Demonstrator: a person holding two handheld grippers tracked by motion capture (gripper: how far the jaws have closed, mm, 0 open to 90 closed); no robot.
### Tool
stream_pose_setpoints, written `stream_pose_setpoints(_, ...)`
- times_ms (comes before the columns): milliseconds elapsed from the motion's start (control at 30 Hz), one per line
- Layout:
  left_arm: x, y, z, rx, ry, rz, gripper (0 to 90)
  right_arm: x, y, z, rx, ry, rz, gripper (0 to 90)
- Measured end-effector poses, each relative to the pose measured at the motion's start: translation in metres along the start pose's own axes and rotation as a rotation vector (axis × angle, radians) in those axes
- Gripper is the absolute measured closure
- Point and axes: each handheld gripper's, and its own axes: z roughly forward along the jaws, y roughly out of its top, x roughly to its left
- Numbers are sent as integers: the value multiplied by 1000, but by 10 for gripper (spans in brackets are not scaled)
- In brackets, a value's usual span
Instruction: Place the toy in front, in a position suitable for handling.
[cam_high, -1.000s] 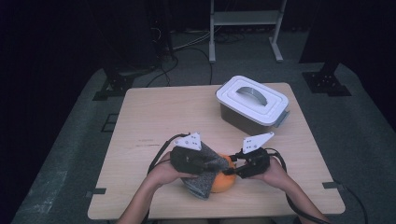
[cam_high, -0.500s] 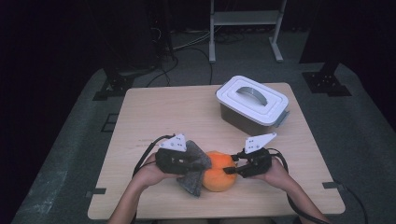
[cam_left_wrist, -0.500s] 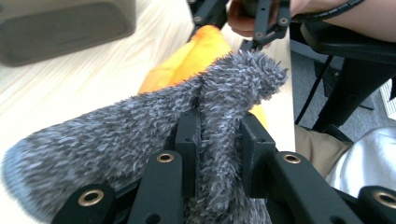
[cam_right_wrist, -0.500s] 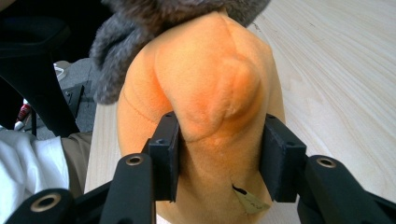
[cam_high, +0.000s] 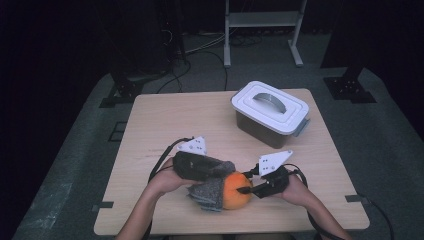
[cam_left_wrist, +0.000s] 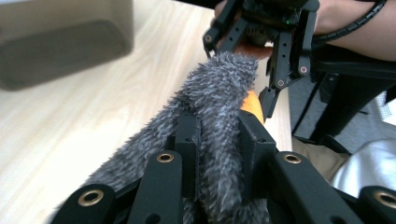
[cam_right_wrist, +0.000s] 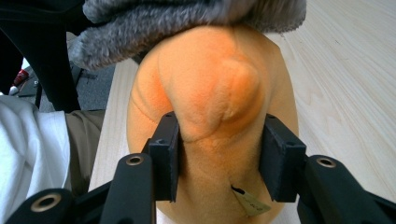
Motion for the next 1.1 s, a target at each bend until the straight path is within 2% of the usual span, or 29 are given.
stream_pose_setpoints(67,1,-4,3,-11,-14,-17,723,0,-1,-1,1,1,7,487)
stream_pose_setpoints(133,1,-8,4,-9,-16,-26,723,1,0,-2,5,3,39,422)
stream_pose_setpoints(233,-1,-11,3,0,-25,-31,724,5,5,-4,32,-8,63,357)
stream_pose_setpoints(333,-3,-14,2,5,-37,-30,724,10,7,-7,48,-23,55,345)
stream_pose_setpoints(467,-5,-16,3,6,-66,-39,723,11,4,-6,50,-9,70,341)
stream_pose_setpoints(567,-7,-14,3,14,-79,-28,723,12,3,0,57,11,53,405)
stream_pose_setpoints(667,-9,-8,1,7,-89,-21,724,17,3,1,59,12,7,479)
stream_pose_setpoints(800,-13,3,6,6,-104,7,723,24,4,6,43,16,-56,506)
stream_pose_setpoints(900,-16,7,13,35,-97,26,723,29,7,9,51,9,-99,522)
stream_pose_setpoints(1100,-10,0,11,41,-78,5,722,26,2,6,40,20,-81,551)
